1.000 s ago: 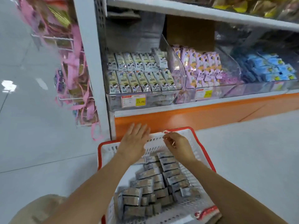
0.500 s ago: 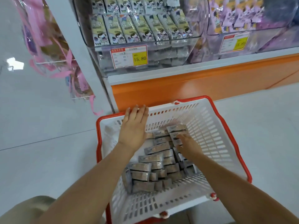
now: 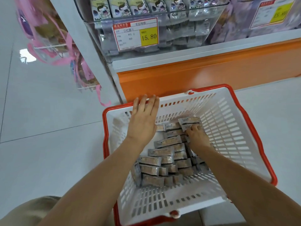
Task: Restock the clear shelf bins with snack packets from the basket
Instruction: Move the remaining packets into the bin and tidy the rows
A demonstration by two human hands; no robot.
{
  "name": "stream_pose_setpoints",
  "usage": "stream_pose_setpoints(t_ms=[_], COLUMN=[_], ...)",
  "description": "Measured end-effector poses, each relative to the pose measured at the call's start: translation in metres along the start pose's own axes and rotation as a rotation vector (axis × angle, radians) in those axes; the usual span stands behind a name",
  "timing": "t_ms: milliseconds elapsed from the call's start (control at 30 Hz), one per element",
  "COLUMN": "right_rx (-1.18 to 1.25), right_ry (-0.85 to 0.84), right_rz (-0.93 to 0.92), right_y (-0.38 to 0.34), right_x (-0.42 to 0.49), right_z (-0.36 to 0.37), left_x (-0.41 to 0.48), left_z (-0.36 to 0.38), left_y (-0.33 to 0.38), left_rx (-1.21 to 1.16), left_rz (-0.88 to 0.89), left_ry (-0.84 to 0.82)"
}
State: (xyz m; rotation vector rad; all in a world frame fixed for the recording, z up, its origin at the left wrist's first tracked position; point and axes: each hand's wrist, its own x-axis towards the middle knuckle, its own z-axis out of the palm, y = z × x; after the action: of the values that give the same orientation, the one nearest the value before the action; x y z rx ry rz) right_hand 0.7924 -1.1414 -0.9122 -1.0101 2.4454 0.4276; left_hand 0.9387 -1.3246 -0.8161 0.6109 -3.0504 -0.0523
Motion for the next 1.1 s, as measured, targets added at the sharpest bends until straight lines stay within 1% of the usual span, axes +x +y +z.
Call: stream_pose_setpoints(t_ms=[133,267,367,433,533,600,633,667,733,833,900,967,1000,1100], right_rx=[0.019,0.174,0.259,0.325,0.548,0.726,0.807,0.891,1.042,1.149,1.185,1.214,1.226,1.247], right_ry=[0.073,0.226,0.311,0.384,0.484,0.503,0.521,0.554,0.653,0.807,0.887,0.948,0.972,1.043], right_rz=[-0.063,-0.104,-0.118,-0.128,-0.175,-0.185,-0.198,-0.222,-0.271,-0.354,-0.427,-0.481,-0.497,-0.521], right_y=[0.005,0.012,0.018,0.019,0.018,0.018,0.017,0.017,0.015,0.013,0.013,0.013,0.013,0.01], right_x=[-0.005,-0.008,-0.011,-0.017,-0.032,-0.044,-0.05,-0.057,-0.071,-0.092,-0.105,-0.115,-0.12,-0.129], right_z=[-0.006,-0.018,-0.031,-0.044,-0.071,-0.095,-0.108,-0.121,-0.148,-0.189,-0.216,-0.242,-0.254,-0.289], left_x=[0.0,0.001,0.0,0.0,0.002,0.002,0.001,0.002,0.005,0.019,0.028,0.034,0.035,0.041], left_z=[-0.002,-0.006,-0.011,-0.015,-0.025,-0.037,-0.045,-0.054,-0.077,-0.118,-0.144,-0.164,-0.173,-0.192], left_y=[0.001,0.002,0.002,0.003,0.001,0.001,0.001,0.001,0.006,0.006,0.001,-0.007,-0.012,-0.029], left_rx=[0.023,0.031,0.026,0.013,0.0,-0.004,0.012,0.038,0.054,-0.018,-0.034,-0.025,-0.003,0.08], left_rz=[-0.01,-0.016,-0.023,-0.025,-0.017,-0.004,0.018,0.048,0.083,0.068,0.079,0.068,0.051,-0.048], left_ry=[-0.007,-0.036,-0.059,-0.098,-0.162,-0.174,-0.124,-0.037,0.193,0.511,0.641,0.675,0.65,0.464])
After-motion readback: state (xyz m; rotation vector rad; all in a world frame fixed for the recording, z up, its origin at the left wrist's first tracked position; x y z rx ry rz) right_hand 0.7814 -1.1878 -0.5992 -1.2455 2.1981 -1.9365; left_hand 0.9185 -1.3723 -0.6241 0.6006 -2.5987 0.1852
